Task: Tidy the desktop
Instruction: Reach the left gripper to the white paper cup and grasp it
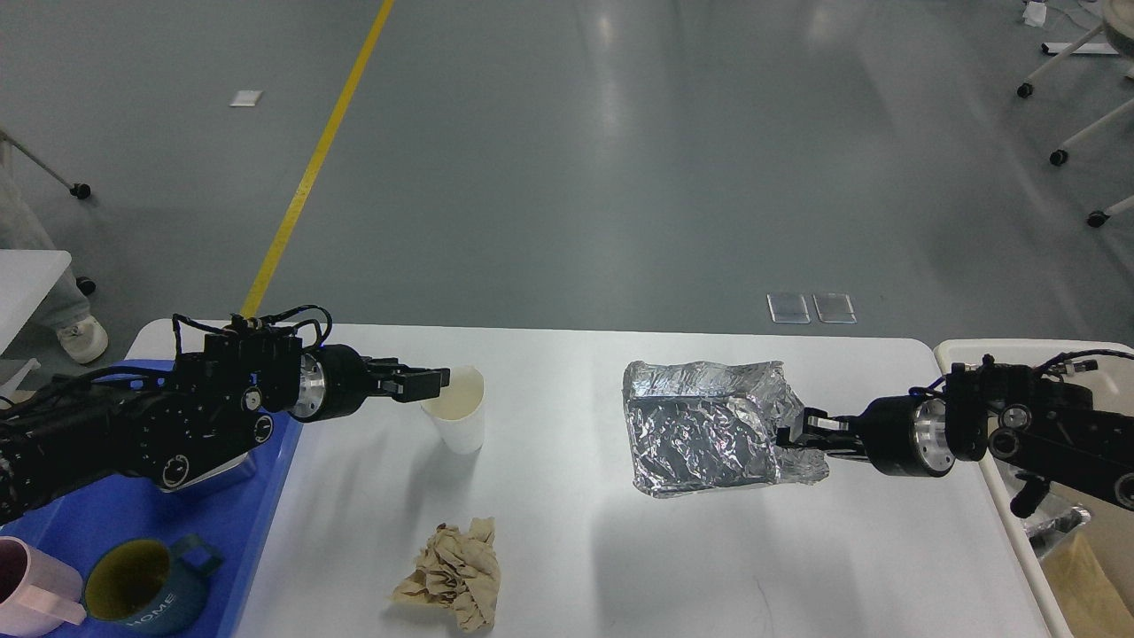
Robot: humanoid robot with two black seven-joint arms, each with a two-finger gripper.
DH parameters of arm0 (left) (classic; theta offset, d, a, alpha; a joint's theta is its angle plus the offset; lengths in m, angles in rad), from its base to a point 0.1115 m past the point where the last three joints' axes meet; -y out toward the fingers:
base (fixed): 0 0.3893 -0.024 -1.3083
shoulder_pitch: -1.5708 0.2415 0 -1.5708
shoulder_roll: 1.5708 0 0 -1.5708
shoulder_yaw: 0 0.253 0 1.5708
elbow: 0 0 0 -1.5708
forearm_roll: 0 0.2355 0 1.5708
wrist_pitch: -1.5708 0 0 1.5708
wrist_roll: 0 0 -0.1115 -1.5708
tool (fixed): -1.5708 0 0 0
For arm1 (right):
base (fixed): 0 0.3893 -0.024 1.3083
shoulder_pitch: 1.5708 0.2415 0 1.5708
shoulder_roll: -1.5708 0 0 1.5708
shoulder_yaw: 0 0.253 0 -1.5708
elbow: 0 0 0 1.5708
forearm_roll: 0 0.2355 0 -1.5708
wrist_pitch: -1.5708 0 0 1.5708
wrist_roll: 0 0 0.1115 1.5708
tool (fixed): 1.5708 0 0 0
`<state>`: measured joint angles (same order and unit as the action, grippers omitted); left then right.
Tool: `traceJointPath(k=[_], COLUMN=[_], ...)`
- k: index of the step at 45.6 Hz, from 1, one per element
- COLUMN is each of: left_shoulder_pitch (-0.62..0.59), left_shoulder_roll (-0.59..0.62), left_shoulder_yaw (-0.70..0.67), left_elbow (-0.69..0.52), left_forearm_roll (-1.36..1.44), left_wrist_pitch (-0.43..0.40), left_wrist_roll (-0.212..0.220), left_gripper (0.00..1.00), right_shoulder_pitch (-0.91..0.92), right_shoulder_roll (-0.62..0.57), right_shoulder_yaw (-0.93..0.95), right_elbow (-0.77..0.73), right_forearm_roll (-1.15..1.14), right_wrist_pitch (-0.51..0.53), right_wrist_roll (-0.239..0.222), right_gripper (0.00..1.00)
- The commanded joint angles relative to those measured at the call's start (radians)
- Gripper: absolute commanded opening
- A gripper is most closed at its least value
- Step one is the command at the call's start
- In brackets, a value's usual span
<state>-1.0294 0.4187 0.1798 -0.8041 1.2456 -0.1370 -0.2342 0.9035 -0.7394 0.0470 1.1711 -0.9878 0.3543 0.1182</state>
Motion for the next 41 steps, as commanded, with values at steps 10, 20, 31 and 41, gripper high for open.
traceJointPath(k=[10,20,31,41], left_shoulder_pitch=[-0.014,-0.02,-0.049,-0.08], left_shoulder_roll=[-0.038,-0.061,-0.07,-0.069], left_shoulder_yaw=[0.092,0.115,0.142,0.126], left_elbow=[0.045,0.054,0.054,0.045], left_forearm_roll=[0.0,0.0,-0.003,-0.021], left_wrist_pitch=[0.014,-0.001,-0.113,-0.136], left_wrist_roll=[0.001,0.003,-0.002,-0.008], left_gripper=[0.78,0.49,0.0,0.0], right_shoulder_pitch=[0.0,0.0,0.0,0.0], right_shoulder_roll=[0.0,0.0,-0.001,0.003], right_shoulder_yaw=[0.001,0.001,0.001,0.001], right_elbow=[-0.007,-0.007,-0.008,-0.01], right_forearm_roll=[0.0,0.0,0.001,0.0], right_wrist_pitch=[0.0,0.0,0.0,-0.002], right_wrist_roll=[0.0,0.001,0.001,0.001], right_gripper=[0.0,0.0,0.0,0.0])
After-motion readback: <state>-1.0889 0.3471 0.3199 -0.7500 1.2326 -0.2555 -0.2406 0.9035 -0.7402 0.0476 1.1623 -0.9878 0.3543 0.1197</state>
